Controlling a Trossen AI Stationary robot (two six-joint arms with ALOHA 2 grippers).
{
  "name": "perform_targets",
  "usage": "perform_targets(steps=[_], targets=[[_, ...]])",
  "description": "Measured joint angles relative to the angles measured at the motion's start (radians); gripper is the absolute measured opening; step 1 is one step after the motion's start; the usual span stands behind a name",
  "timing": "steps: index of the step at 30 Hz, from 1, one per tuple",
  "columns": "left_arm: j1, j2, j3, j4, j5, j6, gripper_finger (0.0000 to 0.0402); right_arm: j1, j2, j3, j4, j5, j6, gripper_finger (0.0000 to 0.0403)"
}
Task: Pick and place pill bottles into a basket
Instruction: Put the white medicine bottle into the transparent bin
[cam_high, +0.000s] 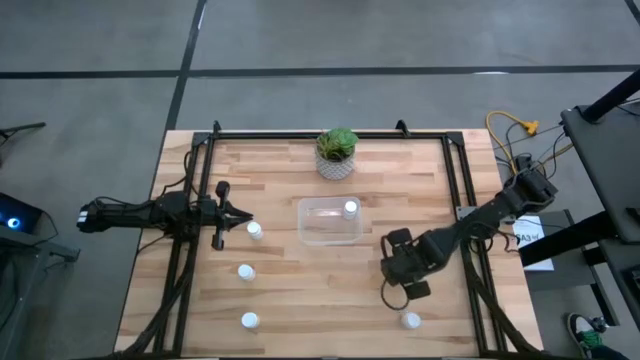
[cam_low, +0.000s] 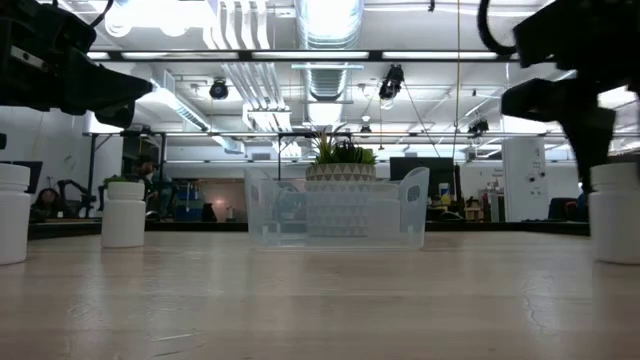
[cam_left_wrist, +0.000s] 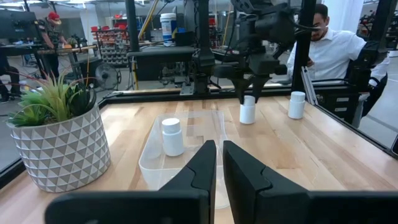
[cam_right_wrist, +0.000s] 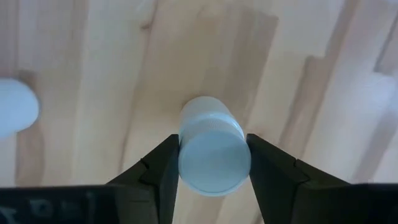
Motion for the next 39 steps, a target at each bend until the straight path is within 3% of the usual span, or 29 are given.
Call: perform_targets(steps=[24,39], targets=[[0.000,0.000,0.000,0.000,0.000,0.000,0.0012,-0.266,0.003,0.360,-0.120,-0.022,-0.425,0.0149],[0.000,0.000,0.000,0.000,0.000,0.000,0.0012,-0.405,0.127,0.525,-0.167,-0.019,-0.600,0.0149]])
